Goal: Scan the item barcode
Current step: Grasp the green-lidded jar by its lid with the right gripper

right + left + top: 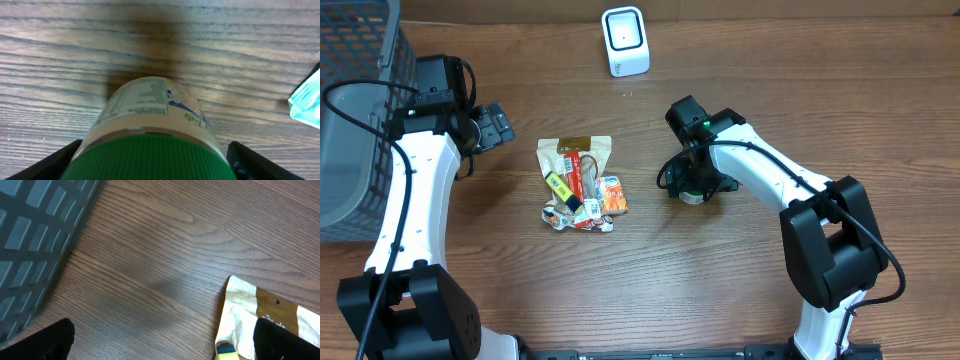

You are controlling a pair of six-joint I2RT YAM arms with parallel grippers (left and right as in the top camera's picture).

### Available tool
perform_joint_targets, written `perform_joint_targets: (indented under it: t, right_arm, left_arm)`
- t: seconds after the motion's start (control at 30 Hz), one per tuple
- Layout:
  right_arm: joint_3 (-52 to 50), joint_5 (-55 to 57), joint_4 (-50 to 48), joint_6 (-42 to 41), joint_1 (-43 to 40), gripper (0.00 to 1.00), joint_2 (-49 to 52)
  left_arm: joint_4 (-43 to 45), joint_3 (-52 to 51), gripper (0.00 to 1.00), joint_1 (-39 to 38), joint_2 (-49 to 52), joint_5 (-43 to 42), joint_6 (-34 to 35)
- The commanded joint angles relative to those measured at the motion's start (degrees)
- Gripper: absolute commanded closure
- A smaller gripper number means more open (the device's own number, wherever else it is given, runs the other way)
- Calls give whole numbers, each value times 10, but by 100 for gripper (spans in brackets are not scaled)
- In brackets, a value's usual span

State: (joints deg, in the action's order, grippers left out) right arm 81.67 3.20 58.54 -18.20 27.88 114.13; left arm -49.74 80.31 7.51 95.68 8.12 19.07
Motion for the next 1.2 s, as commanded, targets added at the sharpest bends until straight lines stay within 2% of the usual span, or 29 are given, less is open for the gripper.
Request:
perform_joint_targets:
  t: [0.0,0.3,0.33,0.37,0.67,0.87,1.03,1.17]
  right_arm:
    - [9,7,-3,-2,0,10,7]
    - [18,6,1,-2,0,10,7]
    - [18,6,1,-2,0,8,7]
    - [18,6,1,-2,0,0,7]
    - [18,6,1,-2,-2,0,7]
    - [20,6,0,-2,-3,20,7]
    - [20,6,-1,-2,-3,28,7]
    - [20,6,-9,-13,-3,28,7]
  left_arm:
    - [1,8,0,0,-9,-3,-11]
    - [1,8,0,0,-9,-3,-11]
    - [1,8,0,0,-9,-3,-11]
    - [1,8,0,0,-9,-2,-11]
    - [1,8,0,0,-9,-2,-11]
    - [1,8,0,0,-9,-3,-11]
    - [1,8,0,0,-9,-3,-11]
    - [1,8,0,0,-9,-3,-11]
